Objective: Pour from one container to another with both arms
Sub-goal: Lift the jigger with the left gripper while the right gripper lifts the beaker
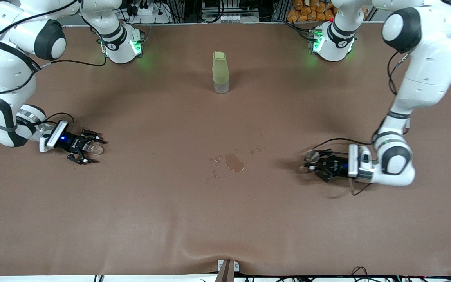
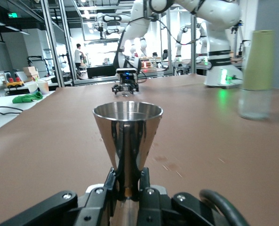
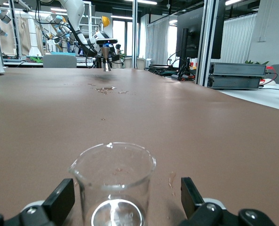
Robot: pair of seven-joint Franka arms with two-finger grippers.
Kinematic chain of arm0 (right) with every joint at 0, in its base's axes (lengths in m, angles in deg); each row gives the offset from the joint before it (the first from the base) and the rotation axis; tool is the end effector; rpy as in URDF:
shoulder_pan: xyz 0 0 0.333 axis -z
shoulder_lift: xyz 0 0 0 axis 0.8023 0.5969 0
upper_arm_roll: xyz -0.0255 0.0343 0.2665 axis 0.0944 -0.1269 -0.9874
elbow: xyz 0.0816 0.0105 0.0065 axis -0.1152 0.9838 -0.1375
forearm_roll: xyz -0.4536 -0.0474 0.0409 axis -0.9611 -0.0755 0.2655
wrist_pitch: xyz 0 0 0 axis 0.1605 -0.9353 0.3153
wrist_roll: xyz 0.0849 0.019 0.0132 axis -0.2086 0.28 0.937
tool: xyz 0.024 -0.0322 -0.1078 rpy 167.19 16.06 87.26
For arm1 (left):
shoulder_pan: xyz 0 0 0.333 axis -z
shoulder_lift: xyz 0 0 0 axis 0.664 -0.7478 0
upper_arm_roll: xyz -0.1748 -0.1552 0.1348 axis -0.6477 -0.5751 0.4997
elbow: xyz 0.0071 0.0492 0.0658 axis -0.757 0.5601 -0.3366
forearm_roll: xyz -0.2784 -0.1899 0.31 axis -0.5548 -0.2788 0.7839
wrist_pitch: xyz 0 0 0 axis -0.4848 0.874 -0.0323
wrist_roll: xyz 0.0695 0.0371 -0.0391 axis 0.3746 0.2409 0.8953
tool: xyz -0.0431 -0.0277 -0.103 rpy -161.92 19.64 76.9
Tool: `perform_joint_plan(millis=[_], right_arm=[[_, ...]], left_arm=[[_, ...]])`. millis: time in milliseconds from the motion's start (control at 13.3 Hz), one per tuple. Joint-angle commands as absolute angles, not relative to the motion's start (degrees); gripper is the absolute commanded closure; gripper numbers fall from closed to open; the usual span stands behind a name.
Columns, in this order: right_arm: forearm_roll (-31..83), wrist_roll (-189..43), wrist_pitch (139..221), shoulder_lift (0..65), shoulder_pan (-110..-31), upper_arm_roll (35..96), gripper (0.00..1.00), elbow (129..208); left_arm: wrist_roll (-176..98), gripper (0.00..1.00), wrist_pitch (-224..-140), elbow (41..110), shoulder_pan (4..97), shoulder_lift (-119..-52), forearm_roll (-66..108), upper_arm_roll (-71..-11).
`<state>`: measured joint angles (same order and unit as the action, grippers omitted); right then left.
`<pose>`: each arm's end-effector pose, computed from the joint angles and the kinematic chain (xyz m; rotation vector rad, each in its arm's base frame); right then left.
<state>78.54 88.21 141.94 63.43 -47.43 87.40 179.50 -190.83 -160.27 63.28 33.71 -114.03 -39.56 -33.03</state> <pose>0.4659 -0.2008 -0.0411 -1.5504 -1.2169 -1.3733 0.6499 -0.1205 0.0449 1.1190 -1.4833 1.0685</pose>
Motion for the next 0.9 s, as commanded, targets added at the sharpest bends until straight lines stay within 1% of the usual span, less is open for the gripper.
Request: perform_joint_plan(millis=[0, 75, 150, 225, 376, 526, 676, 826], right_arm=[[80.6, 113.3, 140.8, 65.2, -47.6, 86.8, 0.56, 180.9], [80.6, 113.2, 140.8, 65.2, -47.7, 86.6, 0.79, 180.9], [80.7, 113.1, 140.9, 65.2, -47.8, 86.4, 0.96, 180.9], [80.7, 113.0, 140.9, 65.2, -47.8, 86.3, 1.0, 180.9], [80.7, 112.6, 140.8, 65.2, -48.4, 86.2, 1.0, 180.9], [80.7, 109.7, 140.4, 65.0, -48.8, 85.7, 1.0, 180.8], [80.7, 104.4, 138.1, 64.4, -50.2, 85.7, 1.0, 180.6], [80.7, 98.8, 136.5, 62.6, -52.1, 85.7, 1.0, 180.5]], left_arm=[[-186.5, 1.0, -163.8, 63.9, 40.5, -112.3, -47.3, -32.3], [-184.8, 1.0, -166.1, 63.9, 43.5, -111.9, -49.5, -32.4], [-184.6, 1.0, -169.3, 63.9, 46.1, -111.7, -53.5, -32.4], [-184.6, 1.0, -171.6, 63.8, 48.9, -111.9, -56.8, -32.4], [-183.9, 1.0, -176.5, 60.5, 54.1, -112.6, -60.3, -32.2], [-181.6, 1.0, -182.6, 59.2, 57.8, -112.7, -61.8, -32.3], [-181.7, 1.0, -185.1, 58.4, 61.5, -112.8, -67.5, -32.3], [-181.5, 1.0, -186.1, 57.9, 63.0, -112.8, -71.6, -32.3]])
